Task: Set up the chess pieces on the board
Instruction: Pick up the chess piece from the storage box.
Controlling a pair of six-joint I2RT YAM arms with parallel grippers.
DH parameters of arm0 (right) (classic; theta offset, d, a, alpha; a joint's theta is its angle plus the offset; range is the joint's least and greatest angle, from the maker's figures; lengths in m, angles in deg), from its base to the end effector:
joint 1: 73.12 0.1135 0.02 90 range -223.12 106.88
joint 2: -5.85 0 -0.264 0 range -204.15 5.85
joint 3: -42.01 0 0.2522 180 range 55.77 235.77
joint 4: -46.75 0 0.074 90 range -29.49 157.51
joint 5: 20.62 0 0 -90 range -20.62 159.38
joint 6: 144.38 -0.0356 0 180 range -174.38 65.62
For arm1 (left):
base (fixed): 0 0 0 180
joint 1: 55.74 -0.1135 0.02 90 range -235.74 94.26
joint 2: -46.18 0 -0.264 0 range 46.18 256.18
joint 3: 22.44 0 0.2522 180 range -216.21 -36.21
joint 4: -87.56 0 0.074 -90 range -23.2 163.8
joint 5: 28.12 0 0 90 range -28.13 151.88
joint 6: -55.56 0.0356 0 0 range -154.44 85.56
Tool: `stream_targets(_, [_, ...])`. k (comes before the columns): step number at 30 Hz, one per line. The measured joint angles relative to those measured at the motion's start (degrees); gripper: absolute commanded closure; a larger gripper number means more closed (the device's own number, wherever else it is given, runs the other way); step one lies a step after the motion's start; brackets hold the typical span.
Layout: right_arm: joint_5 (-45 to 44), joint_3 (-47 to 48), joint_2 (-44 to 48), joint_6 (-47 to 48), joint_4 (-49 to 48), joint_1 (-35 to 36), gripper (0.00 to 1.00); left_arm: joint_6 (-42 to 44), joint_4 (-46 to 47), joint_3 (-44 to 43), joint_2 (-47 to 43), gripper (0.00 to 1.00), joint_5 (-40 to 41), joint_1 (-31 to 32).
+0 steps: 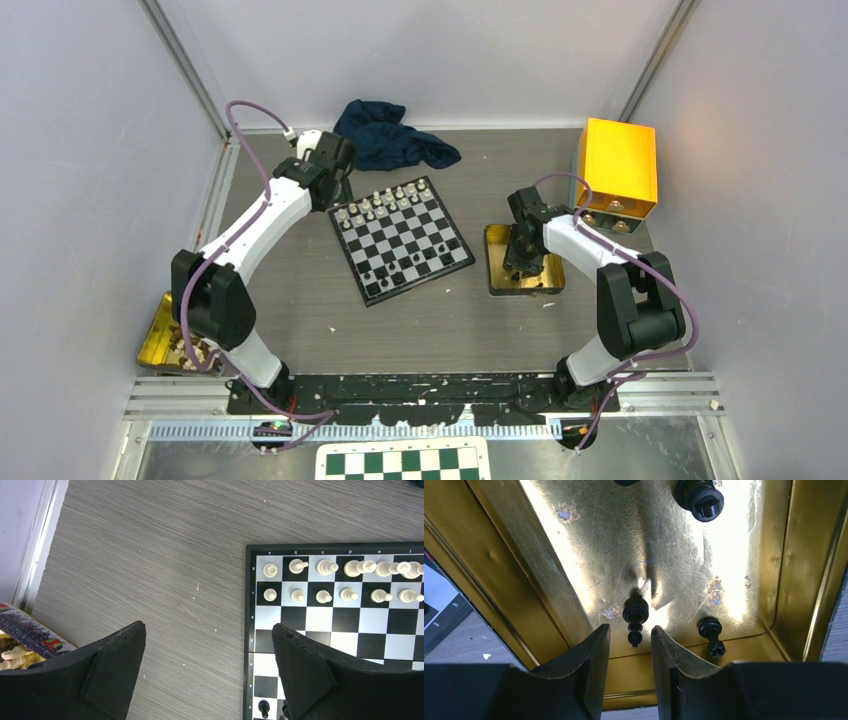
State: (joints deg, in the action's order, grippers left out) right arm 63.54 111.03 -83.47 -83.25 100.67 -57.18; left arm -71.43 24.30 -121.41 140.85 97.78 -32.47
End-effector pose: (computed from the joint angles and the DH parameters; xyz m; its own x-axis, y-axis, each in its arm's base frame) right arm 0.2733 0.0743 0.1847 -0.9294 0.2341 -0.2854 0.2308 0.9719 0.0456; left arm 0.3261 -0.1175 0.3074 -0.6541 -0.2492 -0.7141 -0.4398 0.8935 0.0910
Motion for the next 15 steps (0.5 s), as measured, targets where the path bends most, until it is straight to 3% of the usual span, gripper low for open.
stream_targets(6, [0.2,0.0,0.0,0.0,-0.7,0.0,0.69,0.0,0.0,0.1,-0.3,0.03,0.0,0.3])
stream_targets(15, [0.6,0.0,0.0,-0.1,-0.8,0.0,0.91,0.0,0.0,0.3,-0.3,0.03,0.0,0.4])
